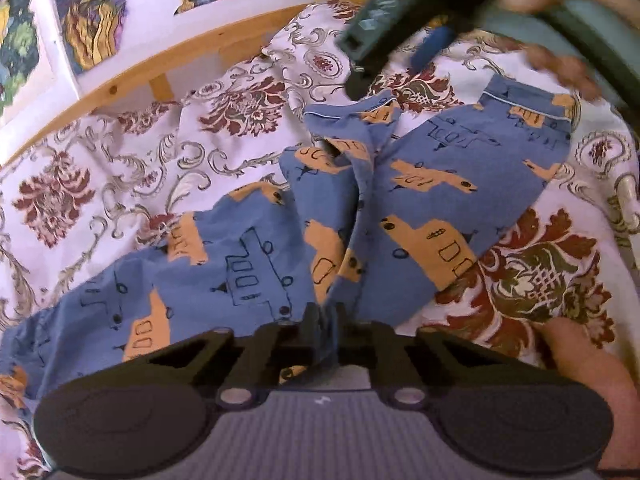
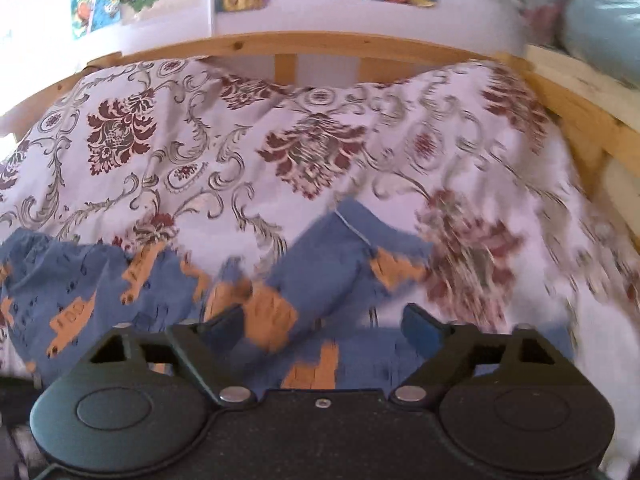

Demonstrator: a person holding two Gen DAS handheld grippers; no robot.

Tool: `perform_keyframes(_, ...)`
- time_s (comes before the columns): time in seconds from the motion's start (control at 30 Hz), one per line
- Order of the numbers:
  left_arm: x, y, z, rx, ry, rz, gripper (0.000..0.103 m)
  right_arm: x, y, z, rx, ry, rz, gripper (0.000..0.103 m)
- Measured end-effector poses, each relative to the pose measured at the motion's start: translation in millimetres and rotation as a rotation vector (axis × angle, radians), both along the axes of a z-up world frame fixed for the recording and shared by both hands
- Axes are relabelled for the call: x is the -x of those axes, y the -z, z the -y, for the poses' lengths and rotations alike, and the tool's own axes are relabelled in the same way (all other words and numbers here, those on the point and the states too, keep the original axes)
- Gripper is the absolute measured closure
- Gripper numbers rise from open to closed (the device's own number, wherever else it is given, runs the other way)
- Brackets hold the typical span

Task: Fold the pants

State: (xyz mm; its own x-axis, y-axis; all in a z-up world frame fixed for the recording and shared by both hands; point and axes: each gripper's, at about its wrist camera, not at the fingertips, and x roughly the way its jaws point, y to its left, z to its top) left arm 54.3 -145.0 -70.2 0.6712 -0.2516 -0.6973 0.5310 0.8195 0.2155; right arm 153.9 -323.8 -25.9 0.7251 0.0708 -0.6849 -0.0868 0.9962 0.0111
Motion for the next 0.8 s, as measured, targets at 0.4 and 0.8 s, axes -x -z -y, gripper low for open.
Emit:
perform_keyframes(0.4, -4, 3, -4, 0.032, -0.004, -0.029, 0.100, -142, 22, -36, 0.092, 0.041, -0.296, 0.048)
perform_keyframes(0.8, -3, 4, -3, 0.027, -0.005, -0.023, 0.101, -157, 41, -33, 0.096, 0.101, -0.338, 0.103)
